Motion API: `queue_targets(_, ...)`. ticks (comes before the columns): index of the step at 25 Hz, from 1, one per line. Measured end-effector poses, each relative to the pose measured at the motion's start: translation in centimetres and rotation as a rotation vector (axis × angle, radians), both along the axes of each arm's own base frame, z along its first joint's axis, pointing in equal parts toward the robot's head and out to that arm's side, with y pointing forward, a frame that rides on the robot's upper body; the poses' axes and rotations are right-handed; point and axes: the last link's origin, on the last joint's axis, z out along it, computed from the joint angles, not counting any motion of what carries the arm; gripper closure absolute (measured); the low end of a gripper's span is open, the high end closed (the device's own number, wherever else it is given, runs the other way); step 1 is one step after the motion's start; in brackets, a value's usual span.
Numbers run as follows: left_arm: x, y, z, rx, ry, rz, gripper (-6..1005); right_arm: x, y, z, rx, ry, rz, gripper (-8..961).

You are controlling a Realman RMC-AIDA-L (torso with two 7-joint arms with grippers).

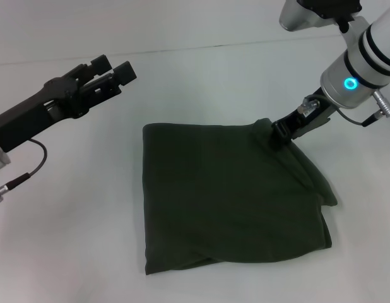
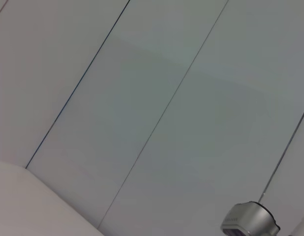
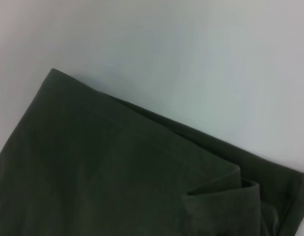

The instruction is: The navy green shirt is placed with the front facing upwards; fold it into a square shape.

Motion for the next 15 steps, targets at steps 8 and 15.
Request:
queue_targets(8,0.1,0.1,0.0,0.001,0.003,-0.001,32,0.9,-0.4,0.8,0.053,0.093,-0.02,910)
queue_targets(15,0.2,0.1,0.0,-0.003,0.001,-0.008,32,3.2,-1.0,1.9,0.123,0.191,-0.056,912)
